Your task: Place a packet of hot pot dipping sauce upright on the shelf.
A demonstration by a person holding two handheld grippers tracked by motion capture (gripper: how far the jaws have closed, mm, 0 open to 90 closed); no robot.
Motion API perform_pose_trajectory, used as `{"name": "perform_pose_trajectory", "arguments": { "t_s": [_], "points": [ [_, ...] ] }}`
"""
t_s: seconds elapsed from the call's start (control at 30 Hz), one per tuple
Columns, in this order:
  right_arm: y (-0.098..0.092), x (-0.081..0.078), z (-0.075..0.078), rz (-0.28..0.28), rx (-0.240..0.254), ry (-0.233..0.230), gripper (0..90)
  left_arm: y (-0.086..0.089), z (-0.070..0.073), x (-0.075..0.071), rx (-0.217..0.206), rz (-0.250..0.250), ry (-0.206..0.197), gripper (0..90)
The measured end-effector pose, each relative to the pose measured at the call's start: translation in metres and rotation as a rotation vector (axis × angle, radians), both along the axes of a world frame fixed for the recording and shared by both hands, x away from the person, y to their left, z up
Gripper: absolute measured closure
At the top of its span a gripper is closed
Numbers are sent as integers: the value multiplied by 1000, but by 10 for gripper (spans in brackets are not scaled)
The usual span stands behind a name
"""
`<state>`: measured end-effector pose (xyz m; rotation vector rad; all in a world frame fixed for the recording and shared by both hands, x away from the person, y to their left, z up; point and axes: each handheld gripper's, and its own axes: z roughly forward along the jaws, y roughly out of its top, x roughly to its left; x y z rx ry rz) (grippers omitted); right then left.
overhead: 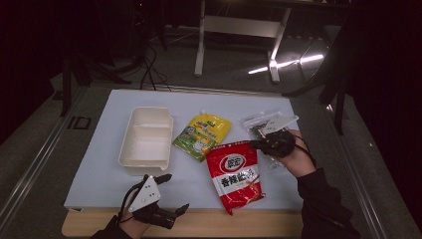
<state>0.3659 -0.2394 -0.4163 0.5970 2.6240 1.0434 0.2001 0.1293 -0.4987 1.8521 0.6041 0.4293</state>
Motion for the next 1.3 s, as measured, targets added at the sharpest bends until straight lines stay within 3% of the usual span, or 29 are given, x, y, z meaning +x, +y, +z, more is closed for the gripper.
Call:
{"name": "perform_pose_trajectory", "arguments": {
  "t_s": [0.37, 0.7, 0.83, 0.9, 0.93, 1.17, 1.3],
  "points": [
    [1, -30, 24, 55, 19, -69, 894, -15, 16, 11, 38, -14, -14, 16],
    [2, -48, 34, 92, 32, -106, 894, -27, 22, 25, 12, -24, 22, 56],
    [4, -55, 40, 106, 30, -126, 894, -33, 24, 30, 13, -43, 19, 152],
    [5, -57, 41, 115, 30, -126, 894, -35, 24, 31, 15, -50, 12, 155],
    [6, -58, 41, 118, 29, -130, 893, -41, 25, 38, 6, -59, 31, 155],
    [10, -64, 45, 133, 16, -147, 893, -57, 27, 52, 10, -86, 50, 243],
    [11, -66, 45, 139, 23, -147, 893, -64, 25, 57, 10, -130, 69, 366]
  ]
}}
